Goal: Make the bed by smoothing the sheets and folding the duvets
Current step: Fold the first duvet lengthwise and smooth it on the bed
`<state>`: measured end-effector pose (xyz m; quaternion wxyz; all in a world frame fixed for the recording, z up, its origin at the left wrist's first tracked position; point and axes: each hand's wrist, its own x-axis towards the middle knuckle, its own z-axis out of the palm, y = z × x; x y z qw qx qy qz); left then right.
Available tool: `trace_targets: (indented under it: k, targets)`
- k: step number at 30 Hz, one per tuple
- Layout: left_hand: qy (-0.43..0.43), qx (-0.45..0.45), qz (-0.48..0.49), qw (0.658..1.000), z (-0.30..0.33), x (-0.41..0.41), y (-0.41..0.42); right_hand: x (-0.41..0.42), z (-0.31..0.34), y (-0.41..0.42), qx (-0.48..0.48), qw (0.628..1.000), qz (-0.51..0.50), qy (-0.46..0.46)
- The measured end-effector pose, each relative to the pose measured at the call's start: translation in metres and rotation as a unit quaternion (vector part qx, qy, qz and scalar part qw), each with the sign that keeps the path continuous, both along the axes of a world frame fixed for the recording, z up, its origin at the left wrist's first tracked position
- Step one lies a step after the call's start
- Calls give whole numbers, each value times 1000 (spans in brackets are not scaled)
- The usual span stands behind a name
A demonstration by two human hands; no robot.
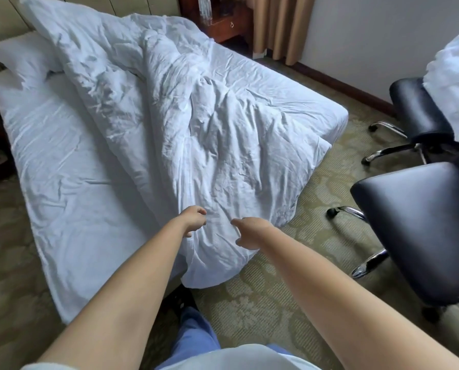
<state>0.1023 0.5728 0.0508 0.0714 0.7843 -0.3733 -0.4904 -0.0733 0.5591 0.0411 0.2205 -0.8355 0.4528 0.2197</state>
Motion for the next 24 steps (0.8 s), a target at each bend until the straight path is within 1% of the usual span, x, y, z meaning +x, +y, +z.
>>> trace_targets:
  k: [6,10,13,19,24]
  targets:
    - [-24,-1,-11,1000,-3,-32,-1,-37,-4,5,11,1000,-5,-12]
    - [-10,-6,-29,1000,0,-60,-12,-61,-5,-12,5,1000,-21,-9]
    - [-23,-23,-34,999,-3,-70,-24,-69,-11,-31,15,1000,-27,0]
    - [-31,-27,-56,998,-26,-77,-75,-85,-21,-80,36,998,-45,6]
    - [6,-21,-67,998,-47,-105,-119,-113,-27,-123,68,994,-78,29]
